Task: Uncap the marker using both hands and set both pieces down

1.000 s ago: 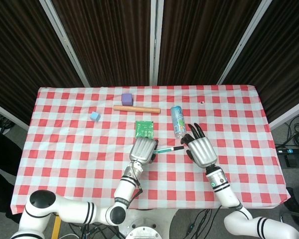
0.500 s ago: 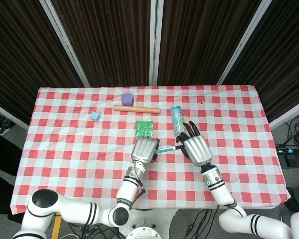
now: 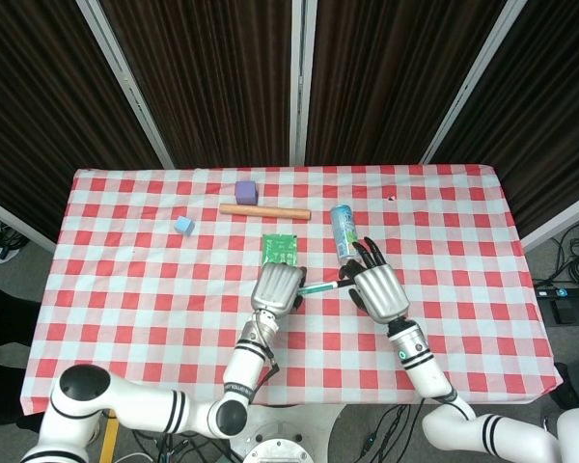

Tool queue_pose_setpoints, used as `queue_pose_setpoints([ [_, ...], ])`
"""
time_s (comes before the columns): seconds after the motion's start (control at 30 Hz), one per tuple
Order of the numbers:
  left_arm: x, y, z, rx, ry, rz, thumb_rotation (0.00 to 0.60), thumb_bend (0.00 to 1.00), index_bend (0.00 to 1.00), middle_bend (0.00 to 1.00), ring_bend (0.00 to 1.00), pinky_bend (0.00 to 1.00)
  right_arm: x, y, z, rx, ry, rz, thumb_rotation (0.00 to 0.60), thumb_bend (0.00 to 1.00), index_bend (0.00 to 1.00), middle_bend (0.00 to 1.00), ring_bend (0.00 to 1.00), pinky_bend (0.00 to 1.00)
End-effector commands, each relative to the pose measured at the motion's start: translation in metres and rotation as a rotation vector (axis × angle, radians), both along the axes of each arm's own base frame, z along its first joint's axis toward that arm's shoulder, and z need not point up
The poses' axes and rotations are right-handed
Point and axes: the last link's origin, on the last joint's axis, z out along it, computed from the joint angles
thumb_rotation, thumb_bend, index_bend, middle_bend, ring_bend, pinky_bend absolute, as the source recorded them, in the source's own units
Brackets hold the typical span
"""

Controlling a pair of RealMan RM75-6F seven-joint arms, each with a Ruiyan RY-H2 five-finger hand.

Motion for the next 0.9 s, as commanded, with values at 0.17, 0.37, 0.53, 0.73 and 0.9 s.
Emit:
queue_pose_setpoints([
  [0.17, 0.0023, -0.0025, 0.0026, -0.002, -0.014, -0.01, 0.6, 0.44, 0.53, 0.56, 0.49, 0.56, -0.0005, -0.0009, -0.0014, 0.006, -0.002, -0.003, 0.6, 0.25, 0.45, 0.41, 0.09, 0.0],
  [0.37, 0.0038, -0.0051, 0.003, -0.008, -0.022, -0.01, 0.6, 0.44, 0.53, 0.56, 0.49, 0.56, 0.0008, -0.0019, -0.0019, 0.007, -0.008, 0.0, 0.6, 0.25, 0.45, 0.41, 0.09, 0.0],
  [0.53, 0.0035, -0.0052, 0.0033, -0.007, -0.027, -0.005, 0.6, 0.44, 0.53, 0.56, 0.49, 0.56, 0.0015, -0.0012, -0.0023, 0.002, -0.011, 0.006, 0.6, 0.25, 0.45, 0.44, 0.12, 0.0],
  [0.73, 0.0056, -0.0064, 0.0053, -0.009, -0.038, -0.006, 0.6, 0.44, 0.53, 0.56, 0.49, 0.56, 0.0014, 0.0002, -0.0038, 0.004, -0.01, 0.009, 0.6, 0.25, 0.46, 0.46, 0.13, 0.0],
  [0.9, 0.0062, -0.0069, 0.0073, -0.005, -0.038, -0.01, 0.6, 0.44, 0.53, 0.56, 0.49, 0.56, 0.0018, 0.0004, -0.0029, -0.004, -0.019, 0.012, 0.6, 0.25, 0.5, 0.49, 0.16, 0.01],
])
